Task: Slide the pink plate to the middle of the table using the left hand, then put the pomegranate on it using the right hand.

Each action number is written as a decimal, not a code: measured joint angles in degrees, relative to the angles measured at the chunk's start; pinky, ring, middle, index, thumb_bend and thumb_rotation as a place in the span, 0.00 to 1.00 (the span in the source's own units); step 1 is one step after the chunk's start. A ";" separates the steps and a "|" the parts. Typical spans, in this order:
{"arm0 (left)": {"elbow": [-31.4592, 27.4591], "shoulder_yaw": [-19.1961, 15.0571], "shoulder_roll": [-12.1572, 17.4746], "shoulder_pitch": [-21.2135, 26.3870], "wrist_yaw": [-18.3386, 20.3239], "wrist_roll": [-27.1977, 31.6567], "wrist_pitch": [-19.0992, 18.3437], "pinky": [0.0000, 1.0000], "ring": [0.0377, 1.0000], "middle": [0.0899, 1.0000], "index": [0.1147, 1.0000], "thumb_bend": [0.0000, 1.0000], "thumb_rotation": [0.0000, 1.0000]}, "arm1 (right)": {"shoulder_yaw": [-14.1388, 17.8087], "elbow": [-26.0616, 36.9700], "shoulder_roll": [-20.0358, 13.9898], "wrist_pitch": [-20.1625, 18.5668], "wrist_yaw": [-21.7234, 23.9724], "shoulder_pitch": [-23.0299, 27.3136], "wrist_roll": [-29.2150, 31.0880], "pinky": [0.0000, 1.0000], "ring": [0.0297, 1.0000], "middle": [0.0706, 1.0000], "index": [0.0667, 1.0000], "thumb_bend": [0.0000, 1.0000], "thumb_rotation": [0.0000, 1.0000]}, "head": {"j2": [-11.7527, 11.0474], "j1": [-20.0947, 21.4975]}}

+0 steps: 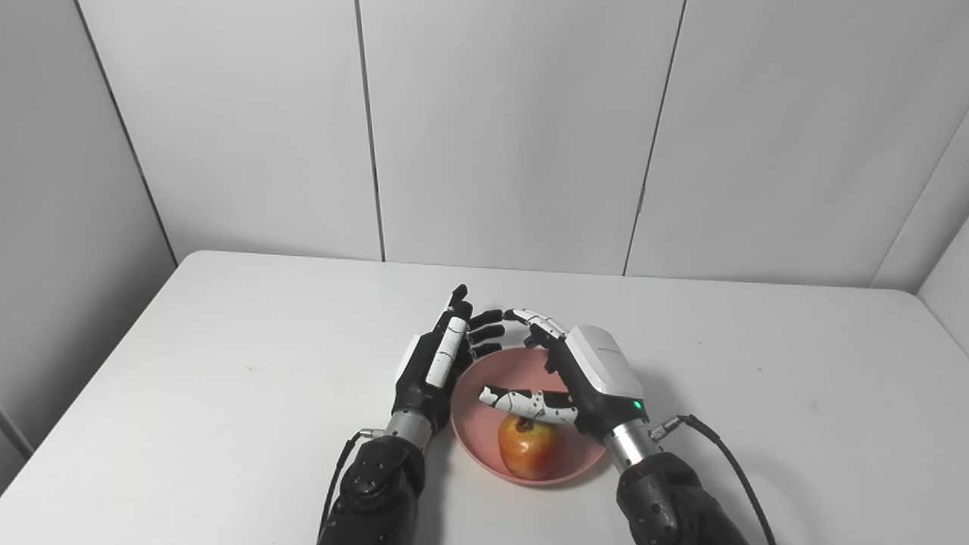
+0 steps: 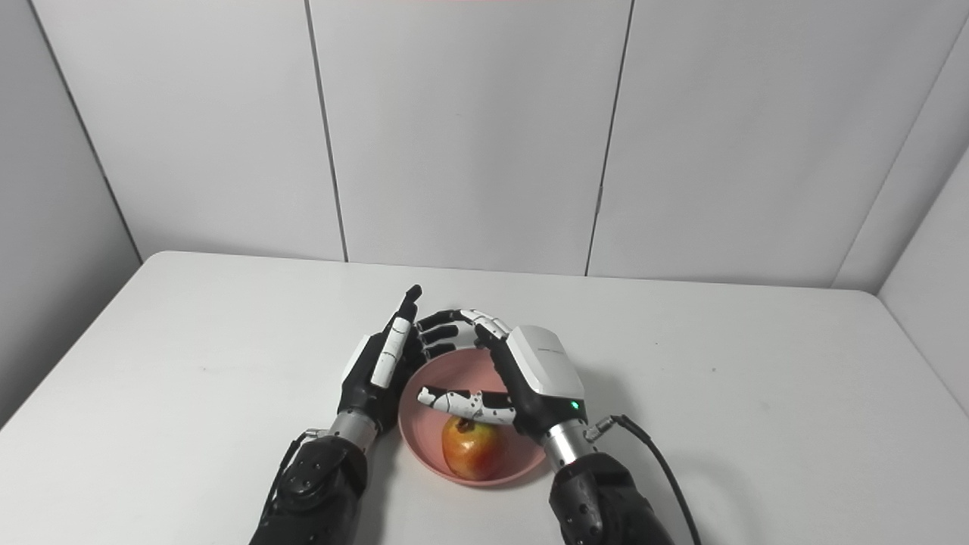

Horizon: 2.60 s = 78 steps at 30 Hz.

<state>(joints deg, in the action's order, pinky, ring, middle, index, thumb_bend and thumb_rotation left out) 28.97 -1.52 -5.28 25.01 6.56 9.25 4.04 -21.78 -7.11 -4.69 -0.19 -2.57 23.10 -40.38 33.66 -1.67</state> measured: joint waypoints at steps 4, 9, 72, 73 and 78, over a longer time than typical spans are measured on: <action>0.01 -0.05 0.09 -0.06 0.60 0.58 0.04 0.76 0.78 0.80 1.00 0.84 0.83 | 0.99 0.45 0.18 0.42 -0.88 0.00 0.50 0.54 0.73 0.86 0.83 1.00 0.93 | 0.18 0.09; -0.05 -0.16 0.11 -0.08 0.73 0.65 -0.04 0.82 0.80 0.79 1.00 0.82 0.85 | 2.39 1.32 0.61 1.23 -3.96 0.02 0.54 0.52 0.71 0.86 0.83 0.98 1.00 | 0.18 0.35; -1.95 0.65 -0.81 -1.86 -17.55 -13.15 2.59 1.00 1.00 1.00 1.00 0.85 1.00 | 20.85 -19.90 5.54 9.62 -2.69 1.02 38.06 1.00 0.96 0.95 0.92 0.87 1.00 | 1.41 0.44; -1.98 0.66 -0.82 -1.88 -17.56 -13.17 2.52 1.00 1.00 1.00 1.00 0.85 1.00 | 20.86 -19.90 5.54 9.62 -2.61 1.02 38.11 1.00 0.97 0.96 0.92 0.87 1.00 | 1.49 0.53; -2.32 0.71 -0.81 -2.01 -17.60 -13.21 1.53 1.00 1.00 1.00 1.00 0.86 1.00 | 21.09 -19.84 5.56 9.58 -2.52 1.06 38.61 1.00 0.96 0.95 0.92 0.86 1.00 | 1.49 0.53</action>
<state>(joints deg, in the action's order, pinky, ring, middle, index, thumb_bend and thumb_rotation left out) 26.66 -0.81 -6.10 23.00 -11.03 -3.96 5.58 -0.69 -26.96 0.87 9.39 -5.09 24.16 -1.77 35.16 -1.14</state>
